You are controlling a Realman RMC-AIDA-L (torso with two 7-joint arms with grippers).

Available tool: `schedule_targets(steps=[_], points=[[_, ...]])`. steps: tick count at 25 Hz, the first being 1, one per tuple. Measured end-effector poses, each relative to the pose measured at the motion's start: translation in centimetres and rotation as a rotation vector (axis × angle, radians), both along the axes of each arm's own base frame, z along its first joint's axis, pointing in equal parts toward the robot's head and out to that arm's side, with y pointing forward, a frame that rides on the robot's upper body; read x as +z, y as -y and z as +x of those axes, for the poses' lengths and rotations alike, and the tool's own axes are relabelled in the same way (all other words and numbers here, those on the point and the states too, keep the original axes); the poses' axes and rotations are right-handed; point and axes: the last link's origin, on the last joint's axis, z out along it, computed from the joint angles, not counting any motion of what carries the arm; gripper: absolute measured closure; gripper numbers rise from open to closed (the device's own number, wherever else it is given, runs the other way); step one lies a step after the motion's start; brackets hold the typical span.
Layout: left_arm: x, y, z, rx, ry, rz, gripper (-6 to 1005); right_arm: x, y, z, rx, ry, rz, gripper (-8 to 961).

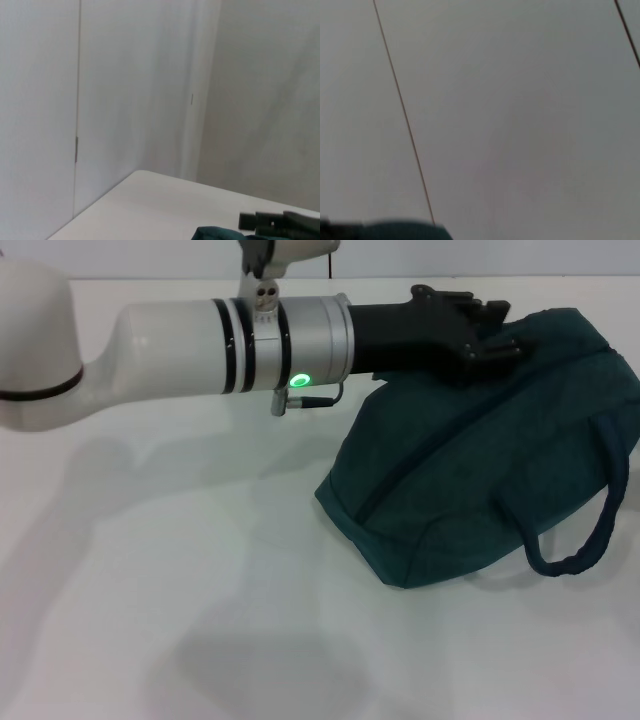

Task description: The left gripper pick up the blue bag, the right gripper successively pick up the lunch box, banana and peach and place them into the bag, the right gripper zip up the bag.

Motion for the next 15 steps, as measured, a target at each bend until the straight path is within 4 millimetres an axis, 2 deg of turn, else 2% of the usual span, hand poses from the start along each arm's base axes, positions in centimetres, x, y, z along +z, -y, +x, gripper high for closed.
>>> schedule_targets(steps=[2, 5, 10, 15], points=[[0.1, 0.1, -0.2, 0.003, 0.007, 0.004, 577, -0.5, -0.1, 0.5, -0.028, 0.055, -0.015, 442], [0.1, 0.2, -0.2, -0.007, 0.010, 0.006, 447, -1.3, -0.8, 0.8, -0.051, 0.118, -0.043, 450], [0.0, 0.3, 0.3, -0.024, 0.013, 0.000, 274, -2.2, -2.2, -0.3, -0.020, 0.155, -0.077, 463], [0.0, 0.5, 0.4, -0.031, 0.017, -0.008, 276, -2.5, -3.4, -1.5, 0.026, 0.190, -0.086, 475]])
